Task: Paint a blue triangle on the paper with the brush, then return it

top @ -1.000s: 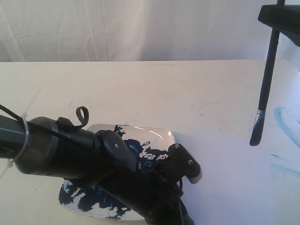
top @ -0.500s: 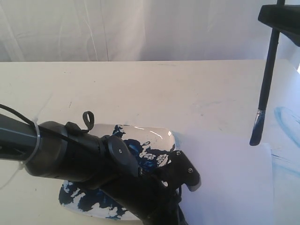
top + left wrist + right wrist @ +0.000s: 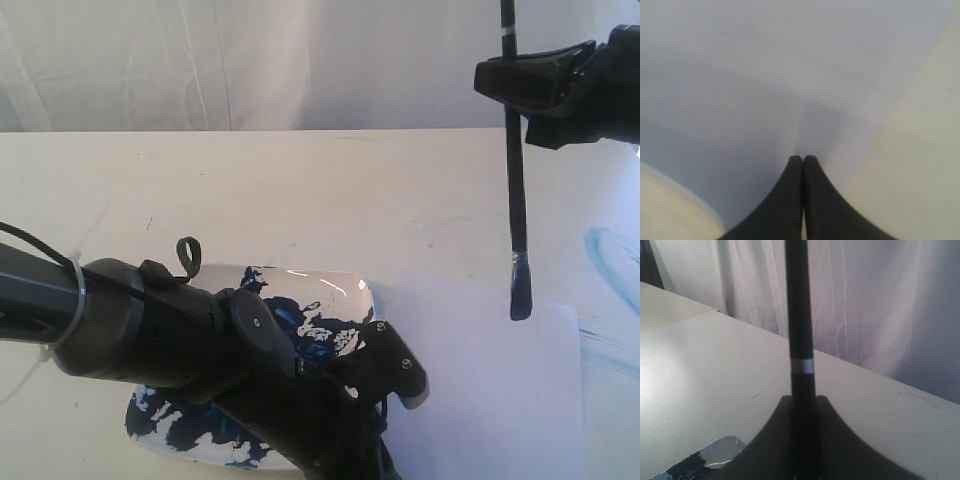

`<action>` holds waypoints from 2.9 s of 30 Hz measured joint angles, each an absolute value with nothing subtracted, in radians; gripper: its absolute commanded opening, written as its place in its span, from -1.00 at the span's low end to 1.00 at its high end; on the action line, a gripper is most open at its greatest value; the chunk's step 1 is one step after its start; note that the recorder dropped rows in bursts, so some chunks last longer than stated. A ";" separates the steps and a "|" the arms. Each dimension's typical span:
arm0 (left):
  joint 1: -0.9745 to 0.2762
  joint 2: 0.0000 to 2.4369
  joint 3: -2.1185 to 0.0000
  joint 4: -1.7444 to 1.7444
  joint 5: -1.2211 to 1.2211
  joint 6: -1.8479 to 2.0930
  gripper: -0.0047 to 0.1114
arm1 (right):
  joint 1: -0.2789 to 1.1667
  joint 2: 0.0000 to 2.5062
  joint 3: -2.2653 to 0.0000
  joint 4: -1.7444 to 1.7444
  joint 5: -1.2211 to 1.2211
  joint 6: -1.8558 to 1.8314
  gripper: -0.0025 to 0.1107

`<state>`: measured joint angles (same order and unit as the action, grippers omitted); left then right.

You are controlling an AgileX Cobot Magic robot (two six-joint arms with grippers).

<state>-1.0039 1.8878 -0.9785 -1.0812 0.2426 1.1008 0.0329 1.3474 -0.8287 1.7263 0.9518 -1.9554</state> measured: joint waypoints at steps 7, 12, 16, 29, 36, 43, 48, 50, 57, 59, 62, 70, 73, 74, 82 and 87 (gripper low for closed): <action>-1.006 1.888 -0.979 -1.081 0.236 1.103 -0.92 | 0.076 1.396 -0.899 1.726 0.936 -1.962 -0.96; -1.008 1.864 -0.979 -1.073 0.218 1.103 -0.92 | 0.080 1.410 -0.927 1.729 0.951 -1.962 -0.96; -1.010 1.835 -0.979 -1.073 0.210 1.105 -0.92 | 0.080 1.445 -0.935 1.734 1.065 -1.994 -0.96; -1.010 1.844 -0.979 -1.034 0.186 1.105 -0.92 | 0.080 1.612 -0.939 1.736 1.205 -2.096 -0.96; -1.010 1.874 -0.979 -1.030 0.190 1.105 -0.92 | 0.080 1.620 -0.943 1.738 1.205 -2.096 -0.96; -1.010 1.874 -0.979 -1.030 0.190 1.105 -0.92 | 0.080 1.629 -0.943 1.740 1.207 -2.096 -0.96; -1.010 1.874 -0.979 -1.030 0.188 1.105 -0.92 | 0.094 1.631 -0.910 1.740 1.207 -2.096 -0.96; -1.010 1.874 -0.979 -1.030 0.188 1.105 -0.92 | 0.101 1.632 -0.897 1.740 1.207 -2.096 -0.96; -1.010 1.874 -0.979 -1.030 0.194 1.105 -0.92 | 0.109 1.632 -0.886 1.740 1.207 -2.092 -0.96; -1.010 1.874 -0.979 -1.030 0.198 1.105 -0.92 | 0.113 1.632 -0.886 1.740 1.207 -2.088 -0.96; -1.010 1.874 -0.979 -1.030 0.204 1.105 -0.92 | 0.134 1.632 -0.886 1.740 1.207 -2.086 -0.96; -1.010 1.874 -0.979 -1.028 0.215 1.105 -0.92 | 0.185 1.632 -0.886 1.740 1.210 -2.086 -0.96; -1.010 1.874 -0.979 -1.028 0.215 1.105 -0.92 | 0.186 1.632 -0.886 1.740 1.210 -2.086 -0.96; -1.010 1.874 -0.979 -1.028 0.215 1.105 -0.92 | 0.186 1.632 -0.886 1.740 1.210 -2.086 -0.96; -1.010 1.889 -0.983 -1.030 0.220 1.105 -0.92 | 0.188 1.632 -0.886 1.740 1.210 -2.064 -0.96; -1.010 1.891 -0.985 -1.030 0.220 1.105 -0.92 | 0.188 1.632 -0.886 1.740 1.210 -2.060 -0.96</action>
<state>-1.0099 1.8906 -0.9853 -1.0302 0.2198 1.1051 0.1875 1.6322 -0.8858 1.7402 1.2095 -2.0600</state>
